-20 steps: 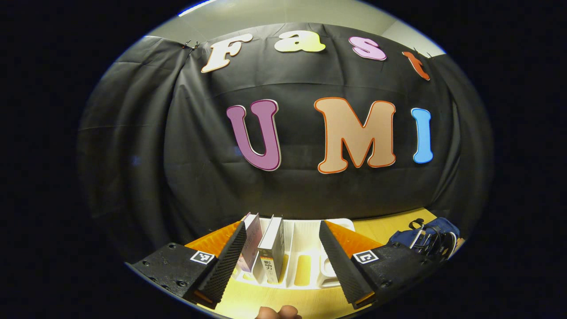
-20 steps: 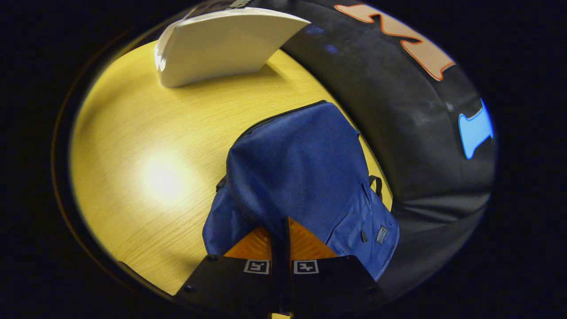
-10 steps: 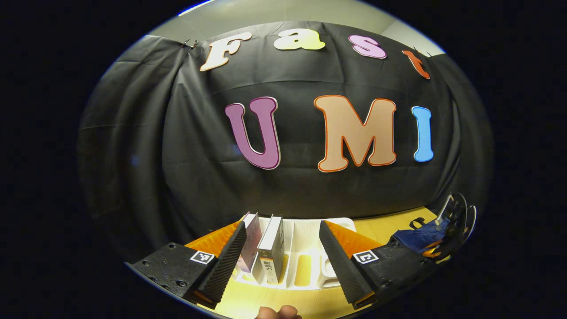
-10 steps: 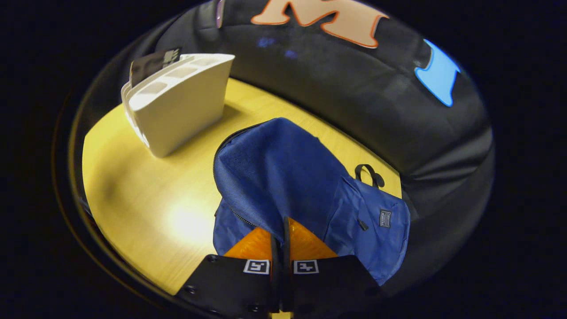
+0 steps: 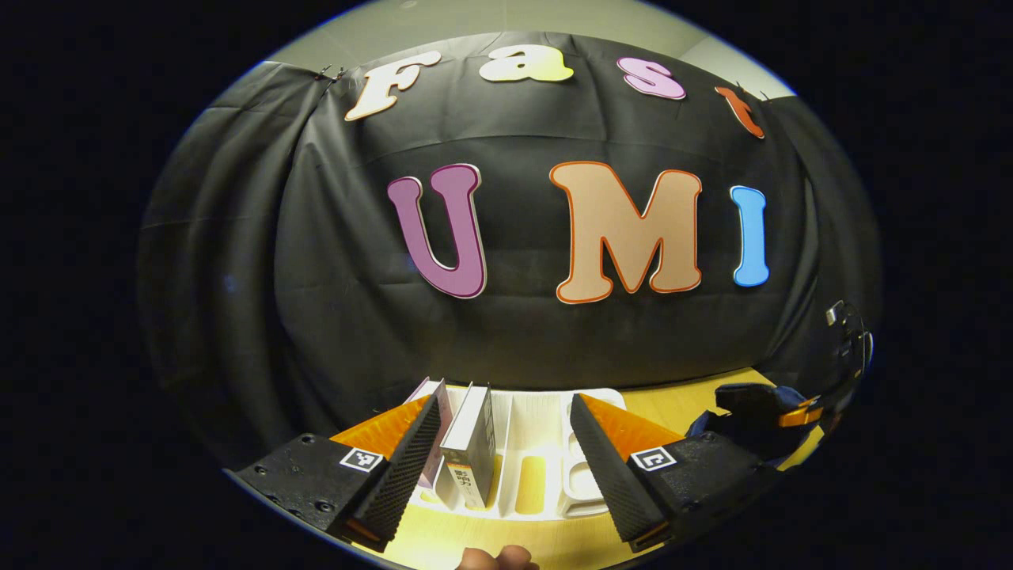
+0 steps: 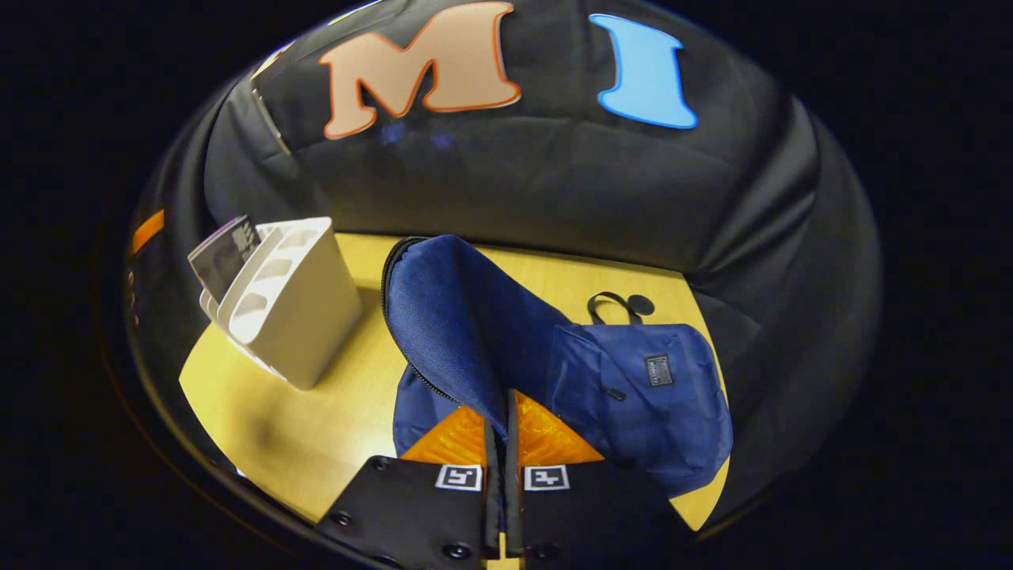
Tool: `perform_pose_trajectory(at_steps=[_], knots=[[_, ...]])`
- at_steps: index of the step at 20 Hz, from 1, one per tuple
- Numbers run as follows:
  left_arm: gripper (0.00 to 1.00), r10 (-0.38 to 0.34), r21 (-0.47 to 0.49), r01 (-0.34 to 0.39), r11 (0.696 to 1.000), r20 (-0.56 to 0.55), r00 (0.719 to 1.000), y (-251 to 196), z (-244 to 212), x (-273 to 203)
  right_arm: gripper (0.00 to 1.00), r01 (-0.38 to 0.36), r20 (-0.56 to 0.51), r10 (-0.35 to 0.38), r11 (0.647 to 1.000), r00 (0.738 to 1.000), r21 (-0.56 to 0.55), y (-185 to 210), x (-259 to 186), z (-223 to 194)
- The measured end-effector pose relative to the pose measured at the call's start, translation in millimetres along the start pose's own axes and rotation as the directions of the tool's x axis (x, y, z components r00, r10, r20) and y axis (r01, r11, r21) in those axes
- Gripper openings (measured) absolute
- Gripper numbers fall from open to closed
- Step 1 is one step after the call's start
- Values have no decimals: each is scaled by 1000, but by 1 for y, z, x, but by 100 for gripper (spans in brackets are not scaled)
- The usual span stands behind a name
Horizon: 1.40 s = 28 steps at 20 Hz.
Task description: Open the schoolbag, grab two books from the bookshelf and put them into the schoolbag.
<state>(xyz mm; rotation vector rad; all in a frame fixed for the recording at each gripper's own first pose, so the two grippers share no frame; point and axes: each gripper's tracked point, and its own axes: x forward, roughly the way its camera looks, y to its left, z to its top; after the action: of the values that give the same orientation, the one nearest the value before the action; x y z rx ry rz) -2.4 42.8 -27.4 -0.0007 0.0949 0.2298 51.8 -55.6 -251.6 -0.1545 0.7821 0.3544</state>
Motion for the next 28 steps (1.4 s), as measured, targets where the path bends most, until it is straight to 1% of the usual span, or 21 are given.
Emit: perform_pose_trajectory(at_steps=[2, 3, 4, 5, 6, 7, 8, 9, 10, 12, 13, 14, 15, 17, 19, 20, 22, 25, 27, 28], knots=[[97, -5, 6, 5, 1000, 1, 1000, -2, 1, 4, 6, 7, 31, -8, 999, 999, 44, -9, -12, 12], [97, -6, 8, 6, 1000, 2, 1000, -2, 1, 5, 2, 14, 46, -17, 998, 999, 64, -16, -19, 16], [97, -11, 8, 11, 1000, -2, 1000, -3, 0, 7, 6, 22, 58, -27, 996, 998, 82, -21, -23, 19], [97, -24, 5, 24, 1000, -7, 1000, -5, -2, 9, 6, 29, 72, -37, 994, 997, 106, -25, -27, 21], [97, -35, -1, 35, 999, -13, 999, -7, -5, 11, 9, 26, 80, -38, 990, 996, 138, -28, -29, 19], [97, -40, -7, 40, 999, -17, 999, -6, -7, 13, 2, 23, 91, -40, 984, 995, 174, -31, -30, 19], [97, -40, -10, 40, 999, -26, 999, -4, -11, 15, 6, 17, 99, -39, 977, 994, 214, -35, -28, 15], [99, -35, -10, 34, 999, -40, 999, 0, -15, 18, 2, 14, 104, -41, 968, 994, 250, -37, -27, 12], [99, -29, -10, 29, 1000, -59, 998, 4, -22, 22, 6, 13, 108, -43, 963, 993, 268, -39, -26, 11], [100, -41, -12, 40, 999, -92, 995, 7, -32, 30, 6, 13, 114, -48, 957, 992, 290, -43, -26, 13], [98, -67, -17, 66, 998, -125, 990, 5, -39, 34, 6, 13, 118, -50, 955, 992, 297, -42, -27, 12], [99, -94, -18, 92, 996, -171, 981, 2, -49, 39, 6, 9, 120, -48, 952, 992, 305, -42, -28, 13], [98, -103, -4, 105, 995, -200, 974, 4, -55, 45, 6, 8, 119, -48, 950, 992, 312, -43, -27, 13], [96, -94, 41, 107, 993, -242, 966, 12, -62, 57, 6, 4, 119, -44, 949, 992, 316, -44, -28, 14], [99, -85, 79, 111, 991, -275, 958, 17, -67, 70, 5, 5, 122, -45, 951, 992, 311, -44, -27, 15], [98, -89, 82, 117, 990, -291, 953, 19, -68, 77, 6, 5, 121, -45, 951, 992, 310, -44, -27, 14], [98, -87, 78, 117, 990, -317, 945, 25, -66, 88, 6, 5, 122, -45, 949, 991, 314, -44, -28, 14], [97, -89, 37, 112, 993, -391, 916, 34, -72, 105, 6, 4, 124, -46, 947, 991, 321, -45, -29, 14], [97, -97, 38, 125, 991, -424, 901, 36, -73, 114, 6, 6, 127, -49, 948, 991, 320, -46, -29, 14], [97, -97, 55, 136, 989, -448, 889, 38, -78, 118, 5, 6, 129, -50, 946, 990, 323, -45, -30, 13]])
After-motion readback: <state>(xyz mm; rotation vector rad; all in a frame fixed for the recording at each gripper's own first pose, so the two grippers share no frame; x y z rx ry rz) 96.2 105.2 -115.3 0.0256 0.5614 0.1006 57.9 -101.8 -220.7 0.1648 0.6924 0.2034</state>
